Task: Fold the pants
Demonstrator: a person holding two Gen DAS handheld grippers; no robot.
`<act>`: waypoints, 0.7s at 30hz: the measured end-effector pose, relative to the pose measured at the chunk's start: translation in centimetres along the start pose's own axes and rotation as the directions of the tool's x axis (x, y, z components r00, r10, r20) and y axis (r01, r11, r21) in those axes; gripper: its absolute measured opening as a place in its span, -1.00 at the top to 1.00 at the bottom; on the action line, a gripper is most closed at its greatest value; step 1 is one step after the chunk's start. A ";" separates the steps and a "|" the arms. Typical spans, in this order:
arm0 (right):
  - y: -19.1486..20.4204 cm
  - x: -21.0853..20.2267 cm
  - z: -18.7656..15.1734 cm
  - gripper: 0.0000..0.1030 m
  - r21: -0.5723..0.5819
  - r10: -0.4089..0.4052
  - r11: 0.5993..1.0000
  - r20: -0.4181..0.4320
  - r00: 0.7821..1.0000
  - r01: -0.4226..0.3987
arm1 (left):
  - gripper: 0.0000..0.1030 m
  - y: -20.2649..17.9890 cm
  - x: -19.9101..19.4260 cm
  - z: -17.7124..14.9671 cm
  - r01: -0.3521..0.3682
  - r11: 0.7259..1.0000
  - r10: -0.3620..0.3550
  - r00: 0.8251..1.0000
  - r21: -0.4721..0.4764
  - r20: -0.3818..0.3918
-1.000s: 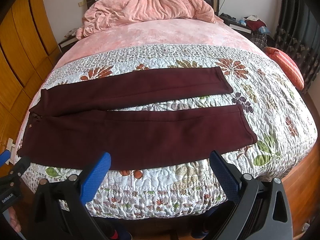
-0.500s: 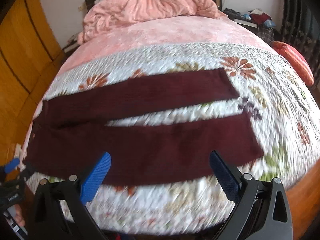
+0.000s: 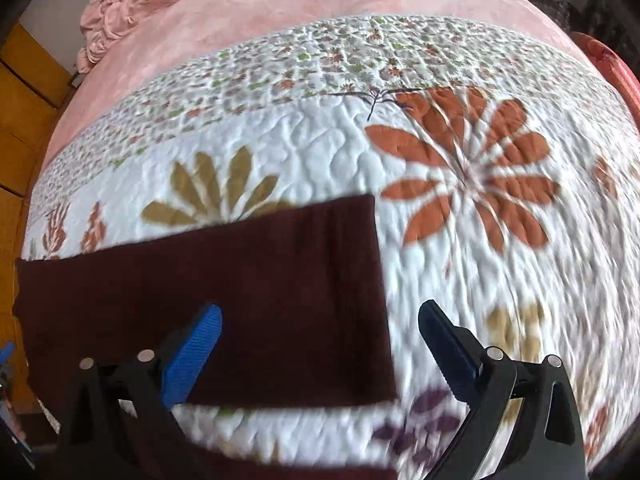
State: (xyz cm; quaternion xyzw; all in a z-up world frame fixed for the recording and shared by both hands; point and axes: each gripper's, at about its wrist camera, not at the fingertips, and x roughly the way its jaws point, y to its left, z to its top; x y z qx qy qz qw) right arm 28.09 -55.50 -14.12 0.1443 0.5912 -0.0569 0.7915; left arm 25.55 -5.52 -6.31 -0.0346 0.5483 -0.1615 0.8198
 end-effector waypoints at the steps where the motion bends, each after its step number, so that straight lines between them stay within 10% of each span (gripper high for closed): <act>1: -0.2 0.9 0.5 -0.92 -0.005 0.020 1.000 -0.012 1.000 -0.020 | -0.94 -0.4 0.8 0.7 0.011 1.000 -0.011 1.000 0.012 -0.013; 7: 0.7 2.4 0.8 -0.30 -0.125 -0.008 0.992 0.008 1.000 0.009 | -0.94 -2.6 4.4 3.2 0.036 0.990 -0.029 0.998 0.140 -0.055; 9: 1.3 1.8 0.5 0.55 -0.177 -0.017 0.984 0.013 1.000 0.019 | -0.94 -3.2 5.6 3.9 0.039 0.985 -0.027 0.997 0.171 -0.071; 10: 1.5 1.2 0.2 0.64 -0.194 0.001 0.981 0.014 1.000 0.002 | -0.94 -3.6 6.4 4.5 0.037 0.981 -0.023 0.997 0.189 -0.075; 16: 2.1 -4.6 -2.2 0.66 -0.293 0.111 0.953 0.124 0.986 -0.070 | -0.94 -5.9 10.3 7.5 0.090 0.948 -0.063 0.993 0.304 -0.098; 21: 2.1 -9.8 -3.6 0.66 -0.346 0.230 0.925 0.191 0.954 -0.154 | -0.94 -9.0 12.9 9.5 0.226 0.849 -0.153 0.970 0.477 -0.187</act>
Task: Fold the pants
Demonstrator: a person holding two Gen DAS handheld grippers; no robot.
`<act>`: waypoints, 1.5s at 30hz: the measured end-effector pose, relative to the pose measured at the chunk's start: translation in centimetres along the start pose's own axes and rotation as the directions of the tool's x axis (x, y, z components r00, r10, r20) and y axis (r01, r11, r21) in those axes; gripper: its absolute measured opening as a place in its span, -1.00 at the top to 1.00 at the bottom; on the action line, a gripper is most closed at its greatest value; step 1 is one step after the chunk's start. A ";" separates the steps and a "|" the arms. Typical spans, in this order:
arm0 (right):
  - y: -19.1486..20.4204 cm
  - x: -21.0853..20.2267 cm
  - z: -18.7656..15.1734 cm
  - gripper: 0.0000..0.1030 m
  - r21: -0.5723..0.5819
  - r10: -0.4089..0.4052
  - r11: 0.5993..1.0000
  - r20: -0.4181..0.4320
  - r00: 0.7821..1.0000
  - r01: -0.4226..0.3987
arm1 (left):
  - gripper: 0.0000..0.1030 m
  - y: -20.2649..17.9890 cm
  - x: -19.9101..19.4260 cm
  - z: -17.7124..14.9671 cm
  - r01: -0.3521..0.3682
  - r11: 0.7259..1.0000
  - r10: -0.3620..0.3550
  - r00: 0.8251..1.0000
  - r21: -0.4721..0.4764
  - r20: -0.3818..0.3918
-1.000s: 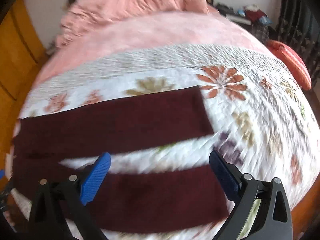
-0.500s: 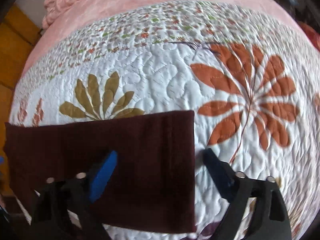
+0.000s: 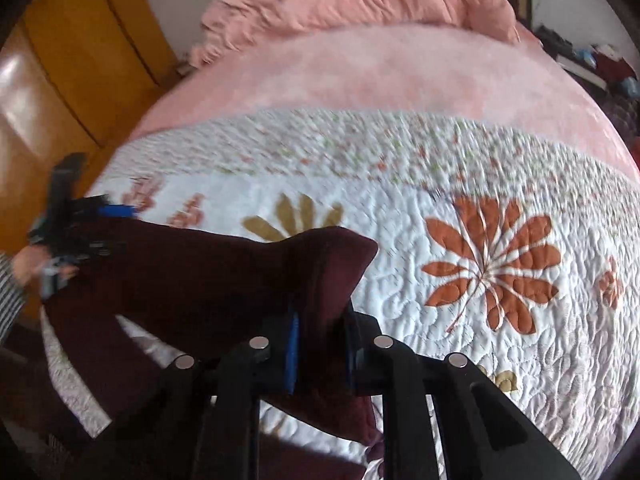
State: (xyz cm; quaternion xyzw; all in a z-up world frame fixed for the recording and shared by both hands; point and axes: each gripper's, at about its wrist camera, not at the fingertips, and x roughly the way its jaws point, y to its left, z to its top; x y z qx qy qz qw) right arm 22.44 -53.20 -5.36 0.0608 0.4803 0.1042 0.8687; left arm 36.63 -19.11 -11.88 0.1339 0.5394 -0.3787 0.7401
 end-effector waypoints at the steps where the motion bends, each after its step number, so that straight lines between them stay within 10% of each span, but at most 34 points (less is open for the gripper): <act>1: -0.2 -0.8 0.0 0.66 -0.004 0.011 1.000 0.012 1.000 -0.011 | -0.94 -0.2 0.2 0.4 0.026 0.999 -0.025 1.000 0.021 -0.009; 15: 1.6 -7.5 -0.1 0.68 -0.053 0.137 0.990 0.191 0.972 -0.129 | -0.92 -1.2 3.9 2.9 0.304 0.951 -0.284 0.932 0.057 -0.226; 17: 1.1 -7.3 -0.3 0.68 -0.025 0.118 0.993 0.191 0.974 -0.115 | -0.44 -0.5 3.4 1.8 0.318 0.948 -0.307 0.920 0.007 -0.245; 18: 0.6 -7.0 -0.5 0.68 -0.007 0.118 0.993 0.190 0.975 -0.119 | 0.30 -0.4 3.0 1.3 0.322 0.947 -0.311 0.918 0.002 -0.245; 25: -0.6 -5.3 -2.6 0.68 0.084 0.074 0.992 0.197 0.978 -0.092 | 0.70 -4.7 -5.6 -3.7 -0.036 0.995 0.034 0.999 0.098 0.017; 28: -0.2 -5.0 -4.9 0.67 0.094 0.053 0.993 0.207 0.977 -0.074 | 0.70 -10.1 -7.8 -7.9 -0.253 0.955 0.237 0.964 0.152 0.116; 32: 0.9 -3.6 -10.0 0.67 0.080 0.019 0.996 0.144 0.989 -0.031 | 0.70 -14.8 -7.0 -13.7 -0.366 0.912 0.345 0.929 0.185 0.135; 38: 1.3 -1.7 -16.7 0.62 0.120 0.026 0.992 0.060 0.998 -0.033 | 0.70 -17.8 -3.5 -20.1 -0.429 0.881 0.412 0.903 0.200 0.121; 45: 1.6 -3.4 -20.3 -0.18 0.188 0.003 0.982 0.042 0.999 -0.011 | 0.70 -19.8 -1.7 -23.5 -0.458 0.859 0.448 0.889 0.229 0.099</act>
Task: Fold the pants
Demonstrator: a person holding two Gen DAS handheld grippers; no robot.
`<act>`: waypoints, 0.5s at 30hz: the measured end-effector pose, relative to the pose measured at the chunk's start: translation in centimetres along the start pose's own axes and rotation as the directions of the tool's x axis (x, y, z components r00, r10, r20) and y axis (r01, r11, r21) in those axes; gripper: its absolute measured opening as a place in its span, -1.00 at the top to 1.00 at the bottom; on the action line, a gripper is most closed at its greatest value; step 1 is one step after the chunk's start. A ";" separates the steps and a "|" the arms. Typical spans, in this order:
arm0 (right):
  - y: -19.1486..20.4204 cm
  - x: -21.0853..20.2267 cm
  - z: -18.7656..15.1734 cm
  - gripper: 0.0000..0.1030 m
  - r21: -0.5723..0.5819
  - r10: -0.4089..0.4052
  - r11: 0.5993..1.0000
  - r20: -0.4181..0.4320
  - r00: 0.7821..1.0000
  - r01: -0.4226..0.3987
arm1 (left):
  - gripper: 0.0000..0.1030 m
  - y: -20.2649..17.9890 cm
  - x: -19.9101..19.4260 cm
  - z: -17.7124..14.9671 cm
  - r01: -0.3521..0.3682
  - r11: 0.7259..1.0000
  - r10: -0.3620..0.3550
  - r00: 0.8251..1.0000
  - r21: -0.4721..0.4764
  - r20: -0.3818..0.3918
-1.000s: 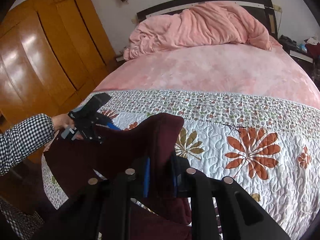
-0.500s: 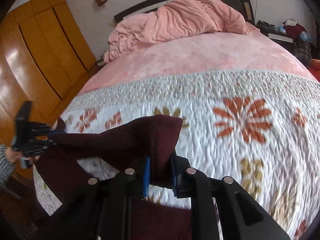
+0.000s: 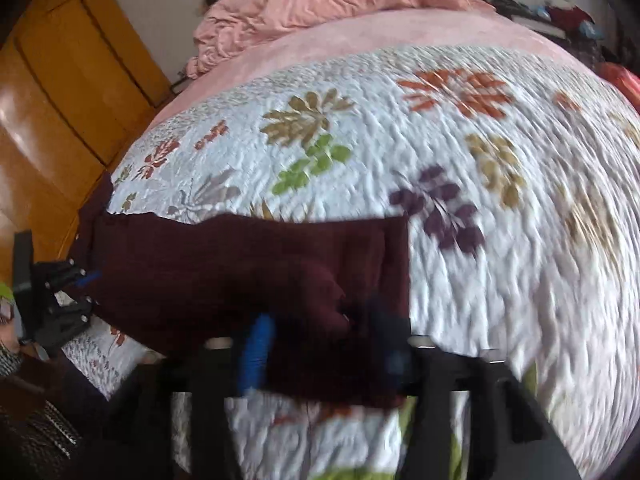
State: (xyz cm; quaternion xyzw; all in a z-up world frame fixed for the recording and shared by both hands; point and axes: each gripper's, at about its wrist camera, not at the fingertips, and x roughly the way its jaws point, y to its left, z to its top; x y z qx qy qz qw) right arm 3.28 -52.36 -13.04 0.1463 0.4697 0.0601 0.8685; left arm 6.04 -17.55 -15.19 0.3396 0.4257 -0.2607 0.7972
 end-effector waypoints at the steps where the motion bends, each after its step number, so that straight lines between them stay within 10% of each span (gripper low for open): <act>1: -0.1 -0.3 -0.4 -0.21 0.026 0.023 0.999 -0.005 1.000 -0.023 | 0.69 -0.3 0.3 -0.2 -0.009 1.000 0.009 1.000 0.003 -0.002; 4: -0.9 -1.2 -1.8 -0.78 0.146 0.143 0.979 0.000 0.990 -0.141 | 0.68 -1.0 1.0 -0.7 -0.031 0.999 0.031 0.999 0.018 -0.010; 10: -2.3 0.1 -2.9 -0.87 0.358 0.297 0.891 0.006 0.955 -0.279 | 0.66 -1.0 1.2 -0.6 -0.026 1.000 0.026 0.999 -0.009 -0.018; 13: -1.9 1.0 -2.4 -0.69 0.355 0.235 0.911 -0.027 0.972 -0.210 | 0.66 -0.8 1.2 -0.5 -0.023 1.000 0.022 1.000 -0.022 -0.022; 15: -1.2 1.5 -1.9 -0.05 0.312 0.151 0.942 -0.070 0.986 -0.122 | 0.66 -0.6 1.2 -0.3 -0.017 0.999 0.016 0.999 -0.044 -0.031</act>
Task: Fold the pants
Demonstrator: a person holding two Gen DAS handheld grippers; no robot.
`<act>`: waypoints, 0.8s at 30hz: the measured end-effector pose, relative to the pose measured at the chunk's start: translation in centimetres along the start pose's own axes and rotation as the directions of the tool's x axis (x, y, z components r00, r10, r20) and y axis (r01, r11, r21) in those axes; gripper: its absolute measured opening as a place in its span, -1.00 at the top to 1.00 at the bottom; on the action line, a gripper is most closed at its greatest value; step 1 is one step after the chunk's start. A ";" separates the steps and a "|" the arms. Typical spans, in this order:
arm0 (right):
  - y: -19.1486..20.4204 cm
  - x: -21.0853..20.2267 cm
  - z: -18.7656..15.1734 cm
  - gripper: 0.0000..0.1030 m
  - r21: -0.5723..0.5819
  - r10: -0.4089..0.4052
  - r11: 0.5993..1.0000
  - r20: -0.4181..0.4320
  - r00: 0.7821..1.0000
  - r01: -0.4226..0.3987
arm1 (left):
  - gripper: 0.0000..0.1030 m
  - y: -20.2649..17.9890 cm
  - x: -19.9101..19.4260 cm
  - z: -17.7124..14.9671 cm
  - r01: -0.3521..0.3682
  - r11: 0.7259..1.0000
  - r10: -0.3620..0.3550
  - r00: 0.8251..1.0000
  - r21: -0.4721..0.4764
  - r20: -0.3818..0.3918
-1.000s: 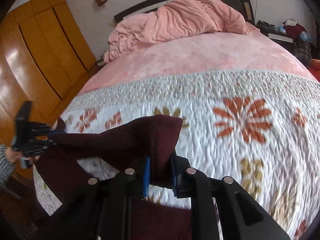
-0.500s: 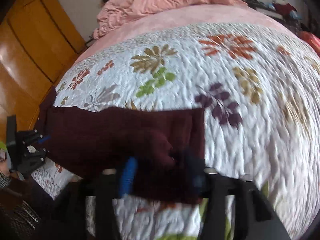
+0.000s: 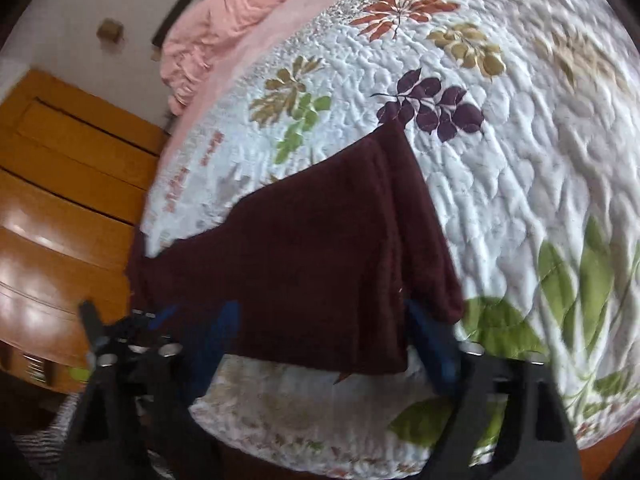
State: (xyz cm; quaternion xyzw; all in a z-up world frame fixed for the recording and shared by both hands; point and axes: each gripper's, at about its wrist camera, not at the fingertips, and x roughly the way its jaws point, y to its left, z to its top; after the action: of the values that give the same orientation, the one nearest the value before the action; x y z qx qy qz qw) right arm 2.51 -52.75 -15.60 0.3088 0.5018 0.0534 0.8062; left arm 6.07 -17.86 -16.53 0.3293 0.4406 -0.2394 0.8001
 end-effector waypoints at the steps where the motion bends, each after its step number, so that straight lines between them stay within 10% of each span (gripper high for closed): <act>1: 0.4 0.3 0.1 0.18 -0.030 -0.065 0.997 -0.012 0.998 0.065 | 0.66 0.2 0.0 0.2 0.005 1.000 -0.005 1.000 -0.012 -0.002; 5: -0.2 -0.4 0.3 0.71 -0.051 -0.108 0.993 -0.004 0.994 0.108 | 0.66 0.5 -0.4 0.5 0.026 0.998 -0.025 1.000 -0.052 0.010; 11: -0.4 -4.1 0.7 0.75 -0.058 -0.090 0.994 0.116 0.989 0.097 | 0.64 -0.9 -2.5 1.5 0.038 0.998 -0.035 0.997 -0.045 0.066; 17: -1.5 -0.5 1.2 0.69 -0.072 -0.190 0.979 0.017 0.982 0.190 | 0.56 -1.9 0.0 1.2 0.018 0.999 -0.017 1.000 -0.050 0.021; 19: -1.2 -1.1 1.2 0.57 -0.056 -0.176 0.983 0.028 0.984 0.177 | -0.03 -1.6 -0.8 1.1 0.039 0.997 -0.037 0.999 -0.071 0.033; 21: -0.1 -2.2 1.3 0.04 -0.054 -0.220 0.973 0.063 0.973 0.224 | -0.58 -1.0 -2.2 0.8 0.065 0.992 -0.058 0.996 -0.111 0.062; 24: 3.3 -3.8 1.0 0.02 -0.105 -0.290 0.945 0.161 0.943 0.308 | -0.59 0.8 -4.1 0.0 0.134 0.972 -0.120 0.989 -0.195 0.083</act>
State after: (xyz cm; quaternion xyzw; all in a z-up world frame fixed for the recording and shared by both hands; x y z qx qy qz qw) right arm 2.28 -52.08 -10.57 0.1792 0.4791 -0.0598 0.8572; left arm 4.52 -16.96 -12.73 0.2095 0.4539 -0.2562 0.8273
